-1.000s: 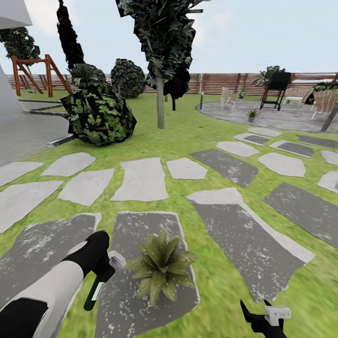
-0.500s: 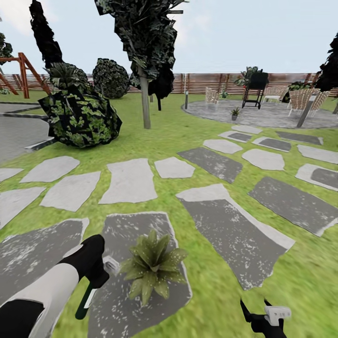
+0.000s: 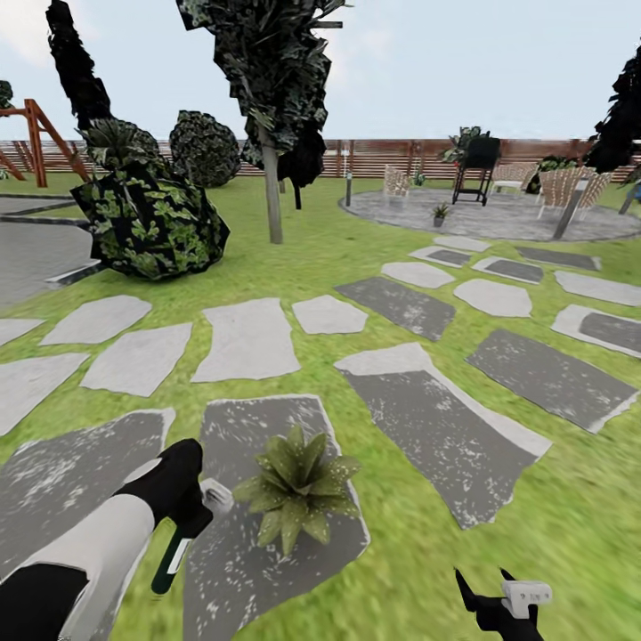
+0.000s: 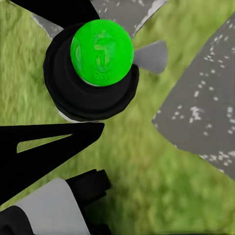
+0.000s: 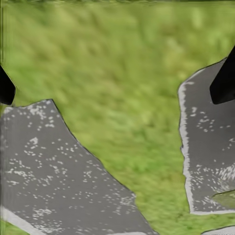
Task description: Pick up the pesticide atomizer in the garden and spray insectifuge to fully cover both potted plants in the garden.
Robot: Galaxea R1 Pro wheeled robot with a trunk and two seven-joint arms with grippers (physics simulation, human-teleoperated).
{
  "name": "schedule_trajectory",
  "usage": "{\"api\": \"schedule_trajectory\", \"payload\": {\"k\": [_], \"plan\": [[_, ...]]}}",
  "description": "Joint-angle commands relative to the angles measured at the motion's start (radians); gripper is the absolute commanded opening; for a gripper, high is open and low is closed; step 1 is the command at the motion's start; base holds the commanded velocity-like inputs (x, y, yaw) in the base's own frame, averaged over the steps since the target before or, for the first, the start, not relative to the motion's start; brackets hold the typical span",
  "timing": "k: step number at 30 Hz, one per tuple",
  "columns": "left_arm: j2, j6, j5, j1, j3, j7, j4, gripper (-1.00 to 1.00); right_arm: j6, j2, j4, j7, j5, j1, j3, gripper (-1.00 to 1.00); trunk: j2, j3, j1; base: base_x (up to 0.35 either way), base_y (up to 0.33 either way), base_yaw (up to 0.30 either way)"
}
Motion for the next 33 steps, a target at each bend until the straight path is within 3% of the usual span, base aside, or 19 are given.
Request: {"api": "schedule_trajectory", "payload": {"k": [1,7,15,26,33], "plan": [[0.001,0.004,-0.007,-0.003,-0.004,-0.01,-0.002,-1.0,-0.004,0.0,0.0,0.008,0.005,-0.002,-0.009,1.0,0.0,-0.001,0.0,-0.001,0.001,-0.27],[0.002,0.004,-0.008,0.0,-0.009,-0.01,-0.002,-1.0,-0.004,0.0,0.0,0.008,0.005,-0.002,-0.009,1.0,0.0,-0.001,0.0,0.0,0.0,-0.139],[0.038,-0.004,-0.009,0.043,-0.01,-0.01,0.016,-1.0,-0.004,0.0,0.0,0.008,0.005,-0.002,-0.009,1.0,0.0,-0.001,0.0,0.0,0.0,-0.002],[0.033,-0.004,-0.008,0.052,-0.01,-0.014,0.009,-1.0,-0.004,0.0,0.0,0.008,0.005,-0.001,-0.009,1.0,0.0,-0.001,0.0,0.045,0.09,0.0],[0.027,-0.001,-0.007,0.03,-0.004,-0.018,-0.002,-1.0,-0.004,0.0,0.0,0.008,0.005,-0.001,-0.009,1.0,0.0,-0.001,0.0,0.001,0.002,0.0]]}}
